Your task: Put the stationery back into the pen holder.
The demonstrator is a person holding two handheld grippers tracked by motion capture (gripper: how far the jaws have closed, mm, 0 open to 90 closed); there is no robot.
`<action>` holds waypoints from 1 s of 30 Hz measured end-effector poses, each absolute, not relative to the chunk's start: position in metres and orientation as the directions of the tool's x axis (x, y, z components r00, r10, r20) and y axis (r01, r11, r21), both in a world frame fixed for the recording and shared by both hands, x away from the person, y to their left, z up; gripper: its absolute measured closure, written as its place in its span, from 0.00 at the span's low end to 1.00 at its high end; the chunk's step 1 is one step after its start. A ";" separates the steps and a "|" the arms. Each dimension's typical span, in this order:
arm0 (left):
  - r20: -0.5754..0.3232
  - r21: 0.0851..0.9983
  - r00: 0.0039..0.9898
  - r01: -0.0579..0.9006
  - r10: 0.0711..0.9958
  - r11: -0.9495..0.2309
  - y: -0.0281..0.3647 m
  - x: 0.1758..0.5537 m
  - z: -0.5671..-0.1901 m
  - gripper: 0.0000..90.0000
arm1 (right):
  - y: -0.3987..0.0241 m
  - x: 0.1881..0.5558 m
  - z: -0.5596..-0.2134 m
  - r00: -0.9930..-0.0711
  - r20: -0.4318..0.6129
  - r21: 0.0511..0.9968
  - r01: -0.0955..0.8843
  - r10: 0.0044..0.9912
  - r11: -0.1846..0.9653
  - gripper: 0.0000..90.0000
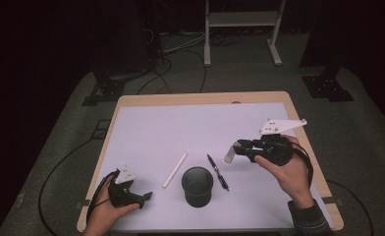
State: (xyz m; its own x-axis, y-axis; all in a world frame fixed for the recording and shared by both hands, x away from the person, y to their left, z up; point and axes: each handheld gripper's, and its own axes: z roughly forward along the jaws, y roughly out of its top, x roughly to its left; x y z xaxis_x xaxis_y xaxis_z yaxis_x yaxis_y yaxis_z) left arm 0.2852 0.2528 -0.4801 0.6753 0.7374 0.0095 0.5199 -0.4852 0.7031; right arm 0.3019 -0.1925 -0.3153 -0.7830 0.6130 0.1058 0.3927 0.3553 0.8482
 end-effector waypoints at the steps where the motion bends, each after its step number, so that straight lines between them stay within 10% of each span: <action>1: 0.009 0.703 0.675 0.520 0.737 -0.485 0.253 0.285 -0.480 0.00 | -0.191 0.301 -0.315 -0.786 0.108 0.848 0.392 0.608 0.356 0.78; 30: 0.009 0.703 0.675 0.520 0.738 -0.485 0.253 0.285 -0.480 0.00 | -0.143 0.292 -0.308 -0.875 0.082 0.850 0.311 0.477 0.425 0.78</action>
